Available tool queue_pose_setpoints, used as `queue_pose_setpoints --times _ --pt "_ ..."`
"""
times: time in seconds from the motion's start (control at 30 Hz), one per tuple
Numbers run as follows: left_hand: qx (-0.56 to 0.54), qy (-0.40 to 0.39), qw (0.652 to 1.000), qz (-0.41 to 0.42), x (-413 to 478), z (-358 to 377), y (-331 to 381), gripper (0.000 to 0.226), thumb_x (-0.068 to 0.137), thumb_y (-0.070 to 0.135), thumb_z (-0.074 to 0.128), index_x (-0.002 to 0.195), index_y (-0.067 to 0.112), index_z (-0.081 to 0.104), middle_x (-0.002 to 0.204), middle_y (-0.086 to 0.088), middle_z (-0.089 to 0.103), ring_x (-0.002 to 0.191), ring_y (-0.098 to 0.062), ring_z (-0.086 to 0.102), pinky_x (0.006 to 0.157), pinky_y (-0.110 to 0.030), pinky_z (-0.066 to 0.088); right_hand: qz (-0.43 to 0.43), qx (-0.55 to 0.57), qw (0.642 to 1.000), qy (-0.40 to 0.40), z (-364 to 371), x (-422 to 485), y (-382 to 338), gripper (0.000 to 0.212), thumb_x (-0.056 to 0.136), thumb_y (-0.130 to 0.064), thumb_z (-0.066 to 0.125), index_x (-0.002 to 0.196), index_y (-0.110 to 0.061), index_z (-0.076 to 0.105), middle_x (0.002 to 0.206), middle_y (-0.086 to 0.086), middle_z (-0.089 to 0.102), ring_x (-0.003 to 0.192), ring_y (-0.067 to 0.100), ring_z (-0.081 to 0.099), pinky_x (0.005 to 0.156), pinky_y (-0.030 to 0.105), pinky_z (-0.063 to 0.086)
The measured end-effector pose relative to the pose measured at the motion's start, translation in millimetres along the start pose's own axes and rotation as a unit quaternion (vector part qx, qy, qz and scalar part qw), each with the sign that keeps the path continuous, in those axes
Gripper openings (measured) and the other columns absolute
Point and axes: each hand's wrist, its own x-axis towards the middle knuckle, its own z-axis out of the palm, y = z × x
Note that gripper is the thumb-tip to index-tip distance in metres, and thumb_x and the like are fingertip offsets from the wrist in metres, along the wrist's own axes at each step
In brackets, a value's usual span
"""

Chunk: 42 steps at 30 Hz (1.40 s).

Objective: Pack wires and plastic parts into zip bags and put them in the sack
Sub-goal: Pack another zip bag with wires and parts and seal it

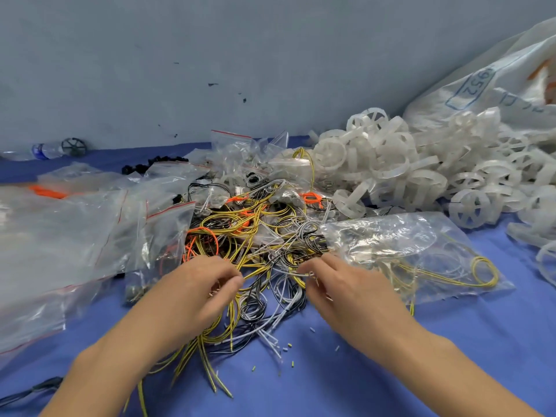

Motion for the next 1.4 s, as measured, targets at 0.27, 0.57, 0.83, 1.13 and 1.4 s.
queue_pose_setpoints --times 0.27,0.57,0.83,1.13,1.4 --pt "0.098 -0.057 0.993 0.036 -14.4 22.5 15.9 0.052 0.084 0.075 0.029 0.103 0.039 0.061 0.095 0.02 0.041 0.093 -0.004 0.04 0.087 -0.024 0.036 -0.039 -0.019 0.999 0.01 7.6 3.4 -16.3 0.016 0.097 -0.035 0.048 0.107 -0.035 0.061 0.088 -0.013 0.057 0.064 0.01 0.064 0.041 0.026 0.039" --pt "-0.038 0.017 0.997 0.058 -16.0 0.0 22.9 0.02 0.093 0.053 0.037 0.09 0.036 0.047 0.095 0.023 0.046 0.098 -0.001 0.045 0.086 -0.021 0.036 -0.043 0.069 0.995 0.05 5.5 10.5 -23.0 0.039 0.096 -0.03 0.053 0.134 -0.031 0.054 0.139 -0.004 0.048 0.118 0.018 0.052 0.095 0.034 0.046" --pt "-0.131 0.146 0.979 0.049 -11.0 -14.0 27.5 0.017 0.098 0.045 0.041 0.106 0.038 0.055 0.094 0.023 0.057 0.091 0.0 0.057 0.075 -0.011 0.039 -0.058 0.257 0.965 0.019 -7.3 21.9 -38.0 0.034 0.1 -0.043 0.047 0.132 -0.033 0.057 0.128 -0.021 0.058 0.125 -0.007 0.044 0.102 0.022 0.036" --pt "-0.265 0.182 0.947 0.011 -5.5 -12.5 45.1 0.03 0.095 0.049 0.05 0.125 0.047 0.052 0.095 0.022 0.067 0.092 0.002 0.063 0.072 -0.005 0.041 0.011 0.508 0.859 0.065 -15.7 40.0 -36.4 0.017 0.099 -0.031 0.053 0.106 -0.03 0.068 0.097 -0.007 0.072 0.093 0.012 0.07 0.084 0.032 0.055" --pt "-0.263 0.291 0.92 -0.016 6.7 -19.9 48.9 0.025 0.097 0.04 0.047 0.115 0.038 0.065 0.081 0.023 0.061 0.068 0.0 0.058 0.058 -0.005 0.038 0.001 0.478 0.878 -0.004 -22.5 41.6 -40.2 0.023 0.099 -0.039 0.046 0.089 -0.036 0.066 0.069 -0.011 0.055 0.066 0.006 0.054 0.064 0.019 0.04"
